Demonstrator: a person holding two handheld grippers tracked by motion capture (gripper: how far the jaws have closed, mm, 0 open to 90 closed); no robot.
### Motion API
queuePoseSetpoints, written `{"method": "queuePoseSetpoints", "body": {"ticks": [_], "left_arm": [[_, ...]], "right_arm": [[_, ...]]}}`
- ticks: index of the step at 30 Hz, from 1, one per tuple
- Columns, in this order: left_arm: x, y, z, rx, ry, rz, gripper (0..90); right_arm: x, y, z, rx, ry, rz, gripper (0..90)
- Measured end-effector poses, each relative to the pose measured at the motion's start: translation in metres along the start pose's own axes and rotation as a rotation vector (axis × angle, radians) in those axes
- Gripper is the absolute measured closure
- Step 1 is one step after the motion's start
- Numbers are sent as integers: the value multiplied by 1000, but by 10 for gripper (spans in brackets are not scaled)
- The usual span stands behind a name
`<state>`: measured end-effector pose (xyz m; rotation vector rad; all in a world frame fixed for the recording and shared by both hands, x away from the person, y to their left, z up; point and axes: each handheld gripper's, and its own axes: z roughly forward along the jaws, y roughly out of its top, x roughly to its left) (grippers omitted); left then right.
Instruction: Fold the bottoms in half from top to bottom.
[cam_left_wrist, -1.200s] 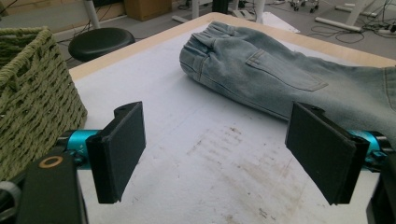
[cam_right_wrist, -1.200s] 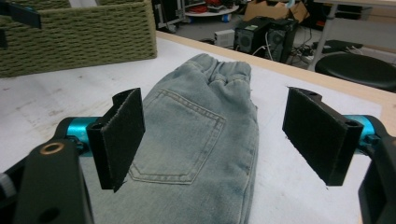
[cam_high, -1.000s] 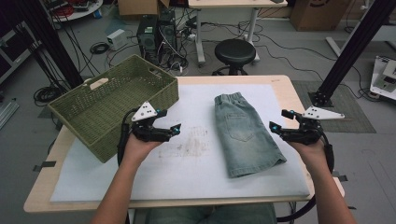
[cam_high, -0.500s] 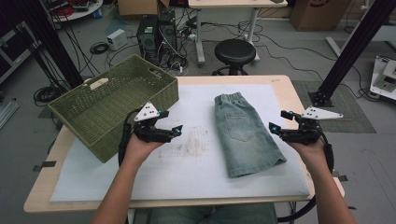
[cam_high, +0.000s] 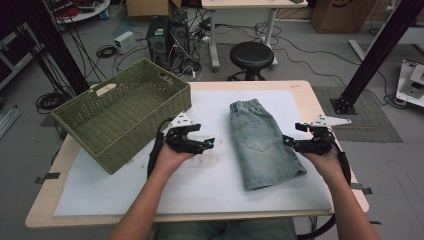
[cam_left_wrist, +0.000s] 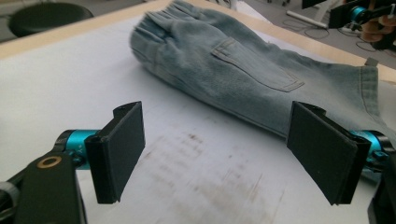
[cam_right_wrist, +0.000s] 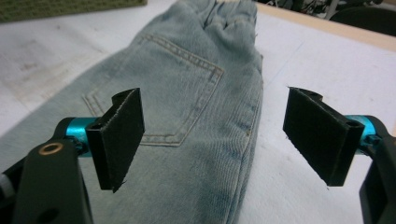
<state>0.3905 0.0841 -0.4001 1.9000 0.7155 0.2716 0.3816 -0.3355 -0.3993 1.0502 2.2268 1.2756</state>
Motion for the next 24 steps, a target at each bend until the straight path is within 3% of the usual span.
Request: {"method": "queuePoseSetpoints", "body": {"ticks": [3,6,8,13,17,19,21,24], "left_arm": [[-5,3,30,2,-3,-33,197],[-8,2,59,53,-1,-40,197],[-9,2,74,60,-14,-55,196],[-15,0,102,140,-16,-58,196],[-18,-5,113,202,-6,-32,207],[-19,-4,115,214,-34,-4,306],[-22,-4,116,230,-19,20,417],[-21,-4,115,221,-32,-1,558]], "right_arm": [[-6,1,14,46,11,10,213],[-13,1,28,85,3,17,217],[-17,-1,35,109,6,21,249],[-28,-10,54,201,-14,41,249],[-34,-17,62,244,12,74,288],[-34,-17,61,241,39,74,405],[-33,-17,60,241,66,80,535],[-30,-16,60,243,77,87,611]]}}
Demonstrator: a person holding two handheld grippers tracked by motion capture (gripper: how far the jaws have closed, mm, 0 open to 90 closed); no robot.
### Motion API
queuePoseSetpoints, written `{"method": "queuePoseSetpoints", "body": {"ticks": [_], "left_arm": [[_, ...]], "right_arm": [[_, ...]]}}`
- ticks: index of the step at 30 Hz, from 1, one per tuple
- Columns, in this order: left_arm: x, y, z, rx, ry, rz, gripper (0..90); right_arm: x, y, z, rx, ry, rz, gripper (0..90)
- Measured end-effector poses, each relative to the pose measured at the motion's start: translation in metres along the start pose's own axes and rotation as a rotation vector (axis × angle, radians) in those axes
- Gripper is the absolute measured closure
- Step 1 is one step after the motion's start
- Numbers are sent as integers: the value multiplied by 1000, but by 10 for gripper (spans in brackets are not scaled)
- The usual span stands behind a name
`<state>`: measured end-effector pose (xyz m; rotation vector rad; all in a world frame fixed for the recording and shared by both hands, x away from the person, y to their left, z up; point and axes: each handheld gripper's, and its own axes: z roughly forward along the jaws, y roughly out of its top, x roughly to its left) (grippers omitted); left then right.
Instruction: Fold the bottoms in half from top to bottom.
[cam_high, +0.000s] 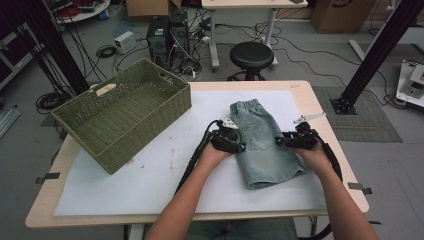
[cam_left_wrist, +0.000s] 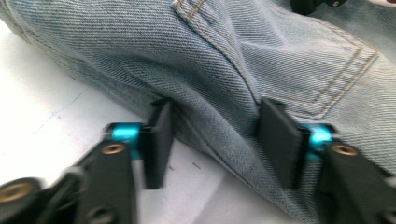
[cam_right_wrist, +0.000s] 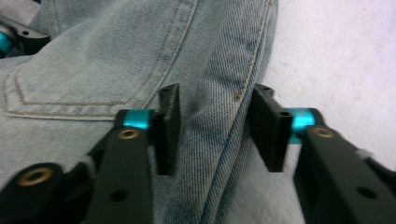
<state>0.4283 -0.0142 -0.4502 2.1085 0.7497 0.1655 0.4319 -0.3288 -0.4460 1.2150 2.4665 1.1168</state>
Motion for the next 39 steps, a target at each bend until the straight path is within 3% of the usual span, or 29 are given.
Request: {"method": "queuePoseSetpoints", "body": {"ticks": [3,8,14,18,26,29,32,35,38,39], "left_arm": [[3,0,-2,-5,-11,-11,742],[3,-1,-9,-11,-17,7,824],[9,-11,-31,-16,-33,-4,844],[13,-19,-49,-7,-43,-2,845],[25,-36,-81,1,-51,-8,847],[32,-42,-88,-8,-44,-14,846],[33,-46,-92,-31,-39,-17,788],[34,-46,-98,-68,-29,-30,563],[32,-42,-110,-122,-23,-20,496],[30,-40,-115,-141,-9,-16,459]], "right_arm": [[4,0,0,-4,2,-9,719],[12,3,-1,2,-15,-39,756],[29,8,2,0,3,-52,761],[52,10,7,5,8,-80,761],[96,12,11,8,67,-75,761],[105,13,11,-3,82,-75,758],[103,14,9,-21,56,-65,691],[91,12,5,-31,10,-40,591],[78,11,-2,-63,-36,-6,465],[75,10,-4,-80,-45,7,461]]}}
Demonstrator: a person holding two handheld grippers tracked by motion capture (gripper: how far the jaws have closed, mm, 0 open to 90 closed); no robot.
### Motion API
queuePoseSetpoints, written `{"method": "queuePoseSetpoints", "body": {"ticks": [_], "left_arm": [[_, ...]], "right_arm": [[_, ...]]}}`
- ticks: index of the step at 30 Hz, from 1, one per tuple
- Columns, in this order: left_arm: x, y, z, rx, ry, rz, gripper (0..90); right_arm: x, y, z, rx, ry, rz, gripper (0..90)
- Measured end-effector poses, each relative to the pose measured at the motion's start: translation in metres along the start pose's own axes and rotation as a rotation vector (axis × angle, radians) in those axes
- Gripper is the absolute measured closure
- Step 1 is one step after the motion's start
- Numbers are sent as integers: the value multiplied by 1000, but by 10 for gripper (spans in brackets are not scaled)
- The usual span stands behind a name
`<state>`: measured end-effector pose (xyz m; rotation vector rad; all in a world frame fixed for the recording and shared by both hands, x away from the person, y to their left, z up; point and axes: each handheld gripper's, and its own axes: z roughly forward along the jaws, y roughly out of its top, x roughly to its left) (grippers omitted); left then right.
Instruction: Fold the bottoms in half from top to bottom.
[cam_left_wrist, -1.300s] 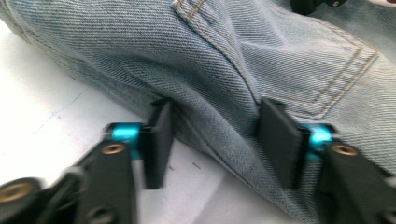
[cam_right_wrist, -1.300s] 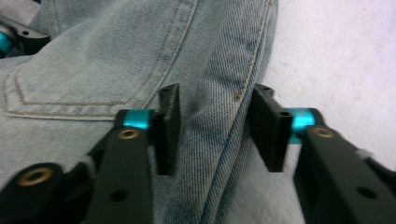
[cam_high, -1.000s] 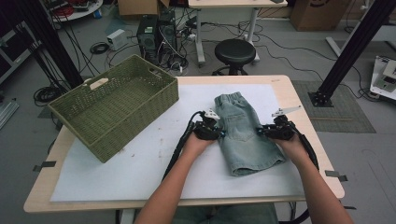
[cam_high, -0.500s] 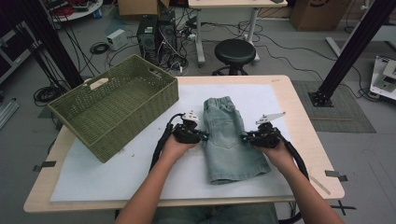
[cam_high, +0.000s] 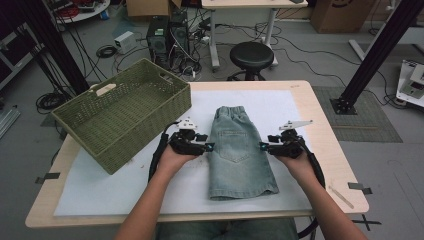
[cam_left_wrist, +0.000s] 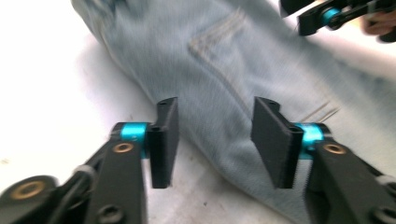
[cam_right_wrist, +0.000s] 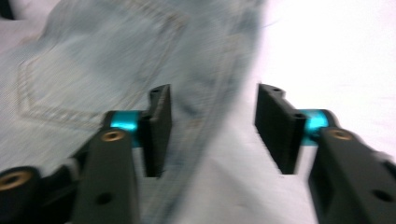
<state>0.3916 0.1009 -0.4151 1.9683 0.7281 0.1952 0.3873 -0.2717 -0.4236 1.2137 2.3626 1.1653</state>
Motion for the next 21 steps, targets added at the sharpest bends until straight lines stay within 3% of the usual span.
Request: {"method": "queuePoseSetpoints", "body": {"ticks": [3,8,13,21], "left_arm": [[-5,5,-12,-54,24,24,385],[-9,11,-27,-126,43,55,270],[-4,13,-38,-164,46,51,253],[4,11,-41,-172,60,26,241]], "right_arm": [[-11,-1,-12,-63,-5,35,410],[-14,6,-31,-152,17,-19,332],[-14,18,-50,-252,49,-46,295],[-16,19,-49,-251,50,-43,254]]}}
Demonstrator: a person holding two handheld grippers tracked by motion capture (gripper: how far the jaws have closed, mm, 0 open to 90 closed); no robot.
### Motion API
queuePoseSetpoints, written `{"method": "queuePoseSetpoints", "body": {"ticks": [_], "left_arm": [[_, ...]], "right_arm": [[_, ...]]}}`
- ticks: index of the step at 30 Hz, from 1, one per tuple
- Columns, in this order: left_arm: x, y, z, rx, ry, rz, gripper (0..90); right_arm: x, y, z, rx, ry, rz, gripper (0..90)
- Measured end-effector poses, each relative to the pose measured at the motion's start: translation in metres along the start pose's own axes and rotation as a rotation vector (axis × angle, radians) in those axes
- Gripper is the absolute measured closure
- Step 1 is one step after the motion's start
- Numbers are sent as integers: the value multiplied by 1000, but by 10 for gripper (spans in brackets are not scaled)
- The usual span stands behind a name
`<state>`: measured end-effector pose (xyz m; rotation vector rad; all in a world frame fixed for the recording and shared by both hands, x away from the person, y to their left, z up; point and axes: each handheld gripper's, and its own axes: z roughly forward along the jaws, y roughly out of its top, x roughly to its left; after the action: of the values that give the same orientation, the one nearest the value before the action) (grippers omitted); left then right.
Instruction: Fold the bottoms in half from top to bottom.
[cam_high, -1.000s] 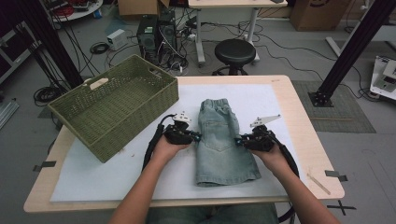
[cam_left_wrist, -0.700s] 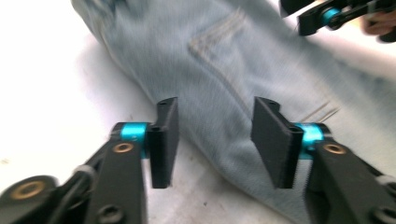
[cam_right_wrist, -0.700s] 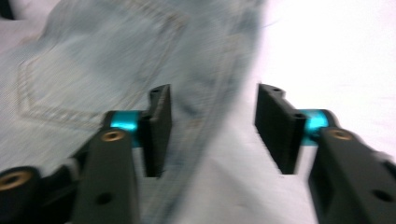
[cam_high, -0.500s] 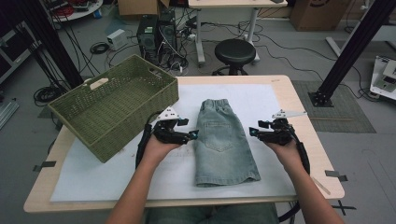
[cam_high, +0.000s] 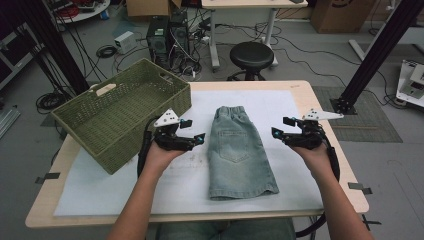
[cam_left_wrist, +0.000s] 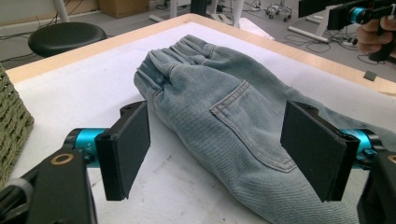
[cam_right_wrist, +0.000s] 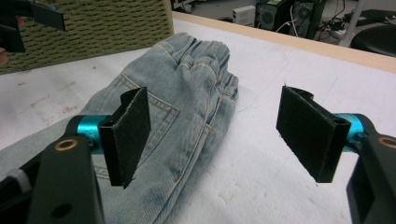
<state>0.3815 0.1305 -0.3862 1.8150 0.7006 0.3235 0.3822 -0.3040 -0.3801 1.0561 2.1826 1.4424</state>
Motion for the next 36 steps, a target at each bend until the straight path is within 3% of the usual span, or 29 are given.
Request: {"method": "queuePoseSetpoints", "body": {"ticks": [4,9,11,15,17,18,21,27,32,36], "left_arm": [[4,-1,7,5,4,-21,230],[12,7,30,33,0,-44,207],[15,10,41,31,-3,-56,207],[23,11,71,83,-25,-96,203],[27,8,83,78,-19,-113,203],[31,6,89,96,-27,-135,203],[37,0,102,143,-8,-145,203],[45,-7,114,153,11,-163,203],[46,-17,126,189,-3,-185,203],[45,-16,130,217,-9,-171,226]], "right_arm": [[-3,0,5,6,15,-4,245],[-8,9,22,26,32,-6,241],[-11,15,35,50,45,-7,241],[-18,25,59,92,64,10,241],[-23,28,71,112,73,25,241],[-26,29,77,133,70,31,241],[-33,29,93,179,64,36,242],[-37,20,118,211,131,56,242],[-37,17,120,203,163,66,242],[-34,7,135,311,141,39,242]]}}
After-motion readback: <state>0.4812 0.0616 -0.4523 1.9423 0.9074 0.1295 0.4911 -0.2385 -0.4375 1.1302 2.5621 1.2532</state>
